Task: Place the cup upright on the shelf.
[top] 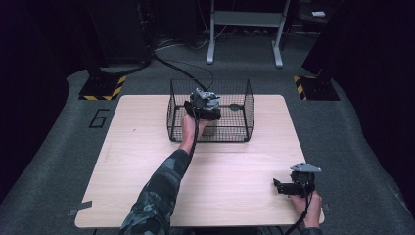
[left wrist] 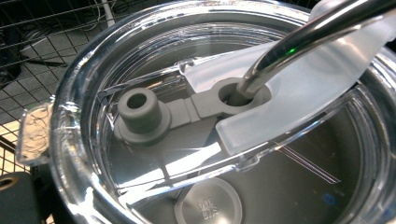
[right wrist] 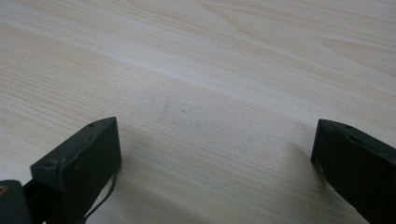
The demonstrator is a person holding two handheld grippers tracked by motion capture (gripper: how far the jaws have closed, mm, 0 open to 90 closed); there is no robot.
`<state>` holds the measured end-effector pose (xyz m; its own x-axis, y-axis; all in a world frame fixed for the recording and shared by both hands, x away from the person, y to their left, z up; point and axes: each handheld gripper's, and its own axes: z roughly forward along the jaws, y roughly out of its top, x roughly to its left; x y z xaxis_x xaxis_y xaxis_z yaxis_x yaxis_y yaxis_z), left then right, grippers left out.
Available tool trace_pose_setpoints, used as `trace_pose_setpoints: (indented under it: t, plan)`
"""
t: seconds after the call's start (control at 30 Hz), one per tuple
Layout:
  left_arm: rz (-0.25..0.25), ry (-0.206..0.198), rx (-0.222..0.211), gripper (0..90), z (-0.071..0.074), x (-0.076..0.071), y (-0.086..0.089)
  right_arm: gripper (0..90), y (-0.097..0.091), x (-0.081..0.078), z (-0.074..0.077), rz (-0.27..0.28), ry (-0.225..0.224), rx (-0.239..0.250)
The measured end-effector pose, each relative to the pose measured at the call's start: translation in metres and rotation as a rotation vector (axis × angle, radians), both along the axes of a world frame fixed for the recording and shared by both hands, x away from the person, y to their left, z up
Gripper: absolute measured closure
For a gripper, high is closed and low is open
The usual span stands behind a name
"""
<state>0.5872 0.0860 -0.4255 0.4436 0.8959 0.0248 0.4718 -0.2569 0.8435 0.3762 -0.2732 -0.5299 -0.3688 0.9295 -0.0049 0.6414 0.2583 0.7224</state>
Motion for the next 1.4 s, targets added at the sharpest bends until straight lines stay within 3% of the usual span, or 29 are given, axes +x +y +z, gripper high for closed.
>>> trace_pose_setpoints:
  t: [0.1,0.47,0.53,0.67,1.0,1.4]
  plan:
    - [-0.016,0.003,0.016,3.5,0.001,0.0,0.003,1.2,0.0,0.0,0.0,0.0,0.002,0.001]
    - [-0.035,0.031,0.003,0.0,0.009,-0.006,0.007,1.2,0.0,0.0,0.0,0.006,-0.001,-0.002]
    - [-0.053,0.049,0.026,0.0,0.012,-0.009,0.01,1.2,0.0,0.0,0.0,0.005,-0.001,-0.002]
    - [-0.067,0.067,0.031,0.0,0.018,-0.014,0.015,1.2,0.0,0.0,0.0,0.005,0.0,-0.001]
    - [-0.12,0.104,0.04,0.0,0.044,-0.037,0.03,1.2,0.0,0.0,0.0,0.005,-0.001,-0.002]
    - [-0.177,0.068,0.045,0.0,0.068,-0.084,0.059,1.2,0.0,0.0,0.0,0.004,-0.001,-0.001]
